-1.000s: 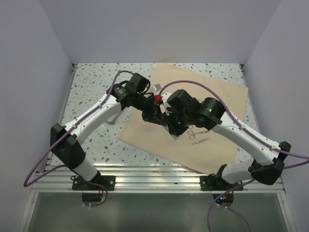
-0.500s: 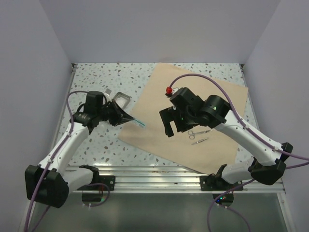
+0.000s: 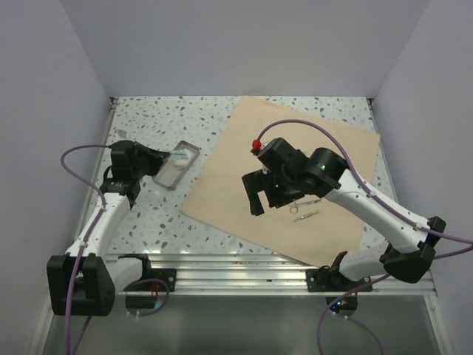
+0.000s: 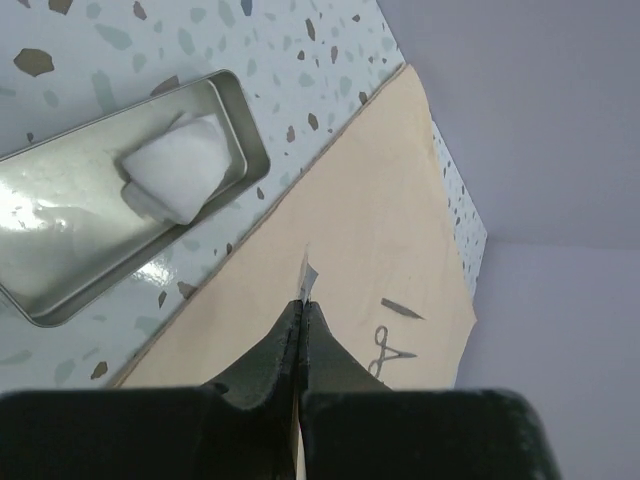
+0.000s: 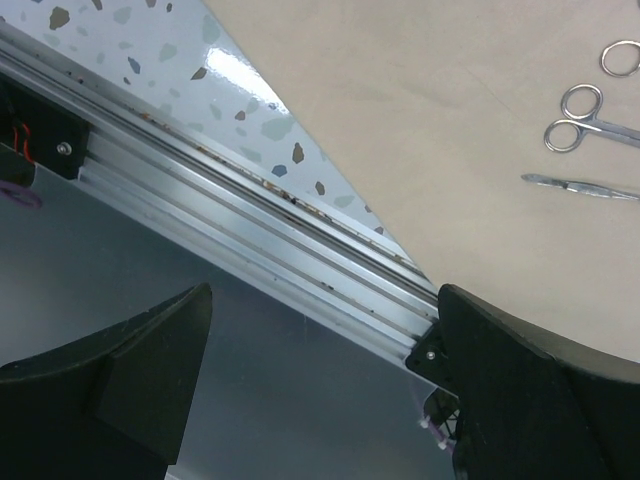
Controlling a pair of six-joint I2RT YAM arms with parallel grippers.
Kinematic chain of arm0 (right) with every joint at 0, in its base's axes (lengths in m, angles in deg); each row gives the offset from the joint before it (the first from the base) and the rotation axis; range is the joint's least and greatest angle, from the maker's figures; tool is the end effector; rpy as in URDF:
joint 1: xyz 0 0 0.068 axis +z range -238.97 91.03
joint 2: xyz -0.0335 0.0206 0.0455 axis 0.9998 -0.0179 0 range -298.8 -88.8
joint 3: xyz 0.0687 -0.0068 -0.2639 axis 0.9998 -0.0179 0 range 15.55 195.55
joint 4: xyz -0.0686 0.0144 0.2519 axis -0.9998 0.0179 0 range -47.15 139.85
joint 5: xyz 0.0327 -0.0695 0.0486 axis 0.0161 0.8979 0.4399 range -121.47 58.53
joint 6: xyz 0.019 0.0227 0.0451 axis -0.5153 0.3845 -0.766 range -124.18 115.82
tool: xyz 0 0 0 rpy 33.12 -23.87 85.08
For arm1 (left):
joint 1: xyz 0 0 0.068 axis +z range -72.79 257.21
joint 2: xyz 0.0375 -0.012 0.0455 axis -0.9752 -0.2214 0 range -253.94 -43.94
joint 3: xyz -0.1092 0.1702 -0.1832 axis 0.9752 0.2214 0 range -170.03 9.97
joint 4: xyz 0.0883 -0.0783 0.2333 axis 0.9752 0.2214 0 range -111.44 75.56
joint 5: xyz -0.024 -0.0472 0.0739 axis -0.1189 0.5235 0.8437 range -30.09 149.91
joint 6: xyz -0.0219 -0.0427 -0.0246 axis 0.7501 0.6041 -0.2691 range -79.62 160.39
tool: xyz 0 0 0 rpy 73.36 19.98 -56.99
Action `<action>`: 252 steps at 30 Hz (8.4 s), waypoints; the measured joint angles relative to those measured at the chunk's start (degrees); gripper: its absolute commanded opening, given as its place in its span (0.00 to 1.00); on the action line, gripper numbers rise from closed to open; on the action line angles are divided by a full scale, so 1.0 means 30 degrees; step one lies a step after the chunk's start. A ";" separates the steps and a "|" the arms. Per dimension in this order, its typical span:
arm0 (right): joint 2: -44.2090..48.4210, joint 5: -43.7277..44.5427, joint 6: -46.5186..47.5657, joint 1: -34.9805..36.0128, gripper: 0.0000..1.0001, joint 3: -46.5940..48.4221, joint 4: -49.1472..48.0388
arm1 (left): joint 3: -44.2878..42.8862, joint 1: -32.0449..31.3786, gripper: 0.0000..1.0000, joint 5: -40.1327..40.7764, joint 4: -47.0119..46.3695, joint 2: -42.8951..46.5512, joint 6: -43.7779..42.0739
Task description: Prepare the surgical pack
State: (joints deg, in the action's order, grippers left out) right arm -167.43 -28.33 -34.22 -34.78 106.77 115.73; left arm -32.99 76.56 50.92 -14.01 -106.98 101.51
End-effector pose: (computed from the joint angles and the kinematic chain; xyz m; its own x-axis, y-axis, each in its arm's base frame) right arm 0.1469 0.2002 0.3891 -0.8373 -0.3062 -0.4529 -0.4328 0.8774 0.2069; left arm 0.2478 -0.0084 0.2706 -0.3541 -0.8610 -0.3651 -0.3322 0.4808 -0.8115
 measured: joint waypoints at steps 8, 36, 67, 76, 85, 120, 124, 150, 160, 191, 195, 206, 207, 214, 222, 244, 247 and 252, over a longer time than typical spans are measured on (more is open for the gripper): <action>0.0073 -0.0466 0.0729 -0.0160 0.99 -0.0845 -0.0036 | 0.3381 0.0087 0.00 0.1581 -0.5391 -0.1523 0.2310; 0.1013 -0.2543 0.2506 -0.2623 0.99 -0.3053 -0.0437 | 0.6266 0.0087 0.00 0.5676 -0.9734 -0.2980 0.3774; 0.1341 -0.3825 0.3191 -0.3854 0.99 -0.3810 -0.0911 | 0.3424 0.0087 0.65 0.5209 -0.4539 -0.2885 0.2594; 0.1348 -0.4291 0.3162 -0.4444 0.99 -0.4000 -0.1355 | -0.0386 0.0087 0.66 0.5472 0.1581 -0.2892 0.0022; -0.1005 -0.4175 0.1690 -1.0367 0.99 -0.4838 -0.2317 | -0.6462 -0.2820 0.66 0.4160 0.4554 -0.5581 -0.5690; -0.3592 -0.1515 -0.7162 -1.5467 0.38 -1.3639 -0.9449 | -0.9639 -0.9646 0.55 -0.7169 0.4065 -1.0040 -1.4316; -0.3687 -0.1246 -0.7133 -1.5482 0.23 -1.3653 -0.9522 | -0.9785 -0.9675 0.62 -0.7373 0.4080 -1.0098 -1.4324; 0.1690 -0.7038 -0.4320 -1.4280 0.00 -0.8925 -0.9107 | -0.9406 -1.2480 0.77 -0.9413 -0.1508 -1.1548 -0.8240; 0.1552 -0.9865 -0.4269 -1.2939 0.00 -0.8648 -1.1555 | -0.9464 -1.2699 0.70 -1.1453 -0.3847 -1.2094 -0.6069; -0.0736 -0.8633 -0.3643 -1.2801 0.96 -0.4750 -0.9078 | -1.0076 -1.0761 0.00 -0.9041 0.2200 -1.2517 -1.0280; -0.1916 -0.6339 -0.2157 -1.3223 0.99 -0.2302 -0.6535 | -1.0207 -0.7912 0.00 -0.4845 0.5523 -1.2364 -1.3041; -0.3752 -0.5464 -0.0794 -1.3537 0.99 -0.3432 -0.5231 | -1.2254 -0.5719 0.00 0.7067 0.9187 -1.3398 -1.8782; -0.3971 -0.5472 -0.0707 -1.3537 0.99 -0.3432 -0.5217 | -1.2254 -0.5719 0.00 0.7701 0.9384 -1.3522 -1.9074; -0.4626 -0.5909 -0.0248 -1.3559 0.99 -0.3432 -0.5282 | -1.1366 -0.5683 0.00 0.9916 0.9668 -1.3631 -2.0968; -0.5872 -0.6251 -0.0036 -1.3741 0.99 -0.3424 -0.5442 | -1.0382 -0.5676 0.00 0.9209 0.9763 -1.3661 -2.2294; -0.6856 -0.2157 -0.6113 -1.6436 0.67 -0.7424 -0.7308 | -1.2597 -0.7322 0.52 0.7919 0.9734 -1.1890 -1.9547; -0.7140 -0.1574 -0.7227 -1.6451 0.60 -0.7023 -0.7686 | -1.2619 -0.8954 0.52 0.7271 0.9224 -1.1234 -1.9059; -0.7730 -0.0342 -0.8714 -1.6451 0.45 -0.6557 -0.7890 | -1.2611 -1.0156 0.52 0.5523 0.8604 -1.1205 -1.8651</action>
State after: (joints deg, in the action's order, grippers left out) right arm -190.62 -29.36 -60.36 -84.13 87.10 92.06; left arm -70.83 46.09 67.48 11.80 -140.60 45.55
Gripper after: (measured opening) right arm 0.503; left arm 0.517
